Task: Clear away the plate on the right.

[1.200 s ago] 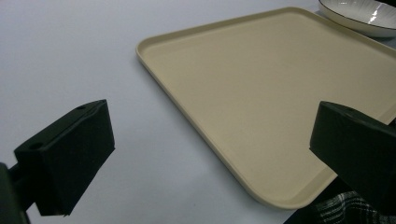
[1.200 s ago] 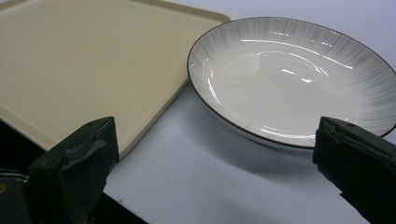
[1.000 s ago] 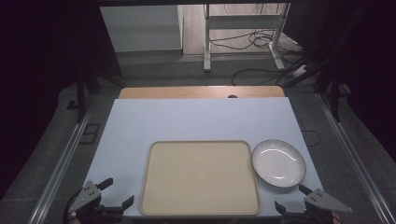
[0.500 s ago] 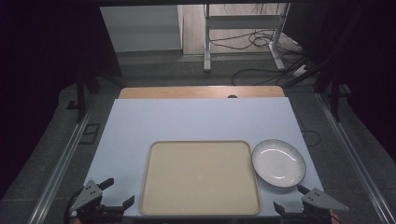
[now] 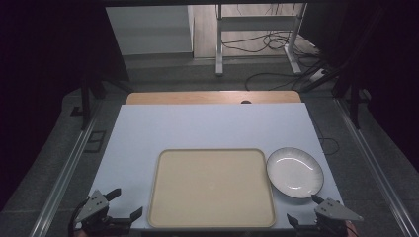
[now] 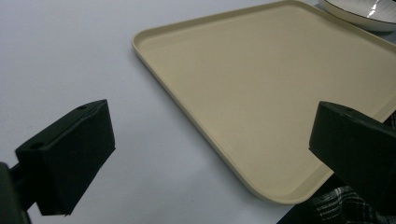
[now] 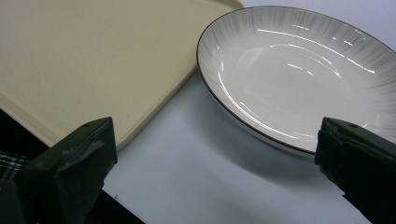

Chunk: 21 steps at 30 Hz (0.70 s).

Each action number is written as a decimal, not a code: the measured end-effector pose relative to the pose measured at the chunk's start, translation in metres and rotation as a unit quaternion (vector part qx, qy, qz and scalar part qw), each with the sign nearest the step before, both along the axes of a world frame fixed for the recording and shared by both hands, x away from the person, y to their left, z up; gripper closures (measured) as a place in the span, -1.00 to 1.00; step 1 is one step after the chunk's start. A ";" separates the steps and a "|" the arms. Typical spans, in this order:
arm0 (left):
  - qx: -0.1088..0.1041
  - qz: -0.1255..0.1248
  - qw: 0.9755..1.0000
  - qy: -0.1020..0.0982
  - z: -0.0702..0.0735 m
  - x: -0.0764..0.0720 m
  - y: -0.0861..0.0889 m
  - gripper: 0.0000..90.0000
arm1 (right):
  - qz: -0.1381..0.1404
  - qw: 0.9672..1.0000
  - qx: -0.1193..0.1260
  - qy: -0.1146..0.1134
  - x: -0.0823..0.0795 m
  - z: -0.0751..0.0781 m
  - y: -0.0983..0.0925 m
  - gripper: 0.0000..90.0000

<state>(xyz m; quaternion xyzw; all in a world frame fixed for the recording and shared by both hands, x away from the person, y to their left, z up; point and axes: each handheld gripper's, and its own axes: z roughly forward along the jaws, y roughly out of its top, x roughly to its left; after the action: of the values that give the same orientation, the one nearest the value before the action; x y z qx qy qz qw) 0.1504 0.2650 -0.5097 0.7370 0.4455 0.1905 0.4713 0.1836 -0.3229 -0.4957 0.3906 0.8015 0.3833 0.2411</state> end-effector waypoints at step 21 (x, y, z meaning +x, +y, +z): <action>0.000 -0.001 1.000 0.004 0.000 0.001 0.000 -1.00 | -0.018 0.997 -0.069 0.001 0.018 -0.007 0.016 -1.00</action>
<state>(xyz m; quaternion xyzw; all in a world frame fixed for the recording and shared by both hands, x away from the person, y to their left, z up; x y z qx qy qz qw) 0.1514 0.2649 -0.5100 0.7379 0.4466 0.1875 0.4699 0.2018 -0.3071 -0.5024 0.3882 0.8192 0.3218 0.2733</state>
